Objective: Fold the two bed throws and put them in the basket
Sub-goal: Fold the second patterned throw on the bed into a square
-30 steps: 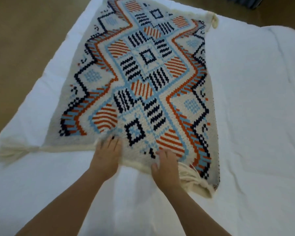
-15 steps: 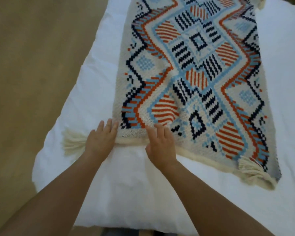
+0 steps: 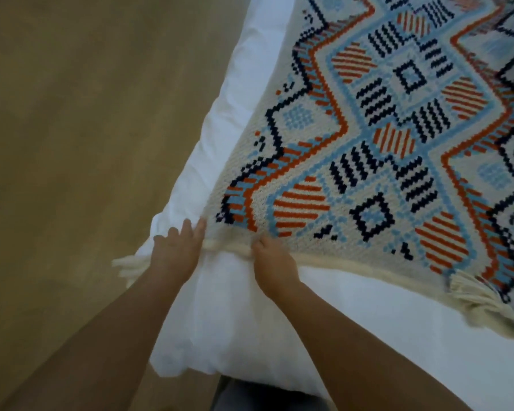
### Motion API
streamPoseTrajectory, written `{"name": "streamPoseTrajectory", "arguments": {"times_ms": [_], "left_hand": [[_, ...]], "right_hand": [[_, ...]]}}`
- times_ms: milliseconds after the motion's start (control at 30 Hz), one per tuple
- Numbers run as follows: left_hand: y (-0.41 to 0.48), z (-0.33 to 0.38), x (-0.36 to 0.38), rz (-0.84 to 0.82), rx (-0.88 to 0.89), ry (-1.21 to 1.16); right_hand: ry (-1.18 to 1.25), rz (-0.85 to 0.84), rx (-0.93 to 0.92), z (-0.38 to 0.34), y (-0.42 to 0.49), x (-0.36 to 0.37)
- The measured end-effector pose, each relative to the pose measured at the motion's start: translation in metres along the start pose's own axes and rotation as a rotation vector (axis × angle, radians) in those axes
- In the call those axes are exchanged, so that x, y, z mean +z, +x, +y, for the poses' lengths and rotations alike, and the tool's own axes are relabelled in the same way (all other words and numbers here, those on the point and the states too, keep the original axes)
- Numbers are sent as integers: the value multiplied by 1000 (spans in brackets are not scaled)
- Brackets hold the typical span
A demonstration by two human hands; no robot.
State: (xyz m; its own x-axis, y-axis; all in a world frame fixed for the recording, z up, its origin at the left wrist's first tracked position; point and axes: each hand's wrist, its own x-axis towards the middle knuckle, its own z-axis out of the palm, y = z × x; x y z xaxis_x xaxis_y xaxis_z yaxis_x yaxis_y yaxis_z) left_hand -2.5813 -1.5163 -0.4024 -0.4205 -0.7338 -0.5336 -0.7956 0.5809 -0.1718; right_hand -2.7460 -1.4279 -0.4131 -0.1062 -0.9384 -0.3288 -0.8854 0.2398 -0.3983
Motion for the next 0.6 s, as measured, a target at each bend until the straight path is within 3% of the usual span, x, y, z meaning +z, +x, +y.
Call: {"name": "streamPoseTrajectory", "arguments": {"times_ms": [100,367,600], "left_hand": [[-7,25,5,-37,-38,-127],[-34,32,-13,-40,-93,-159],[-39,-12,-78,25,108,-122]], "right_hand": [[17,-60,12,-1,-4,1],[-10,-109,-19,-8,-24,-26],[33,-22,133,-60,-23,-72]]}}
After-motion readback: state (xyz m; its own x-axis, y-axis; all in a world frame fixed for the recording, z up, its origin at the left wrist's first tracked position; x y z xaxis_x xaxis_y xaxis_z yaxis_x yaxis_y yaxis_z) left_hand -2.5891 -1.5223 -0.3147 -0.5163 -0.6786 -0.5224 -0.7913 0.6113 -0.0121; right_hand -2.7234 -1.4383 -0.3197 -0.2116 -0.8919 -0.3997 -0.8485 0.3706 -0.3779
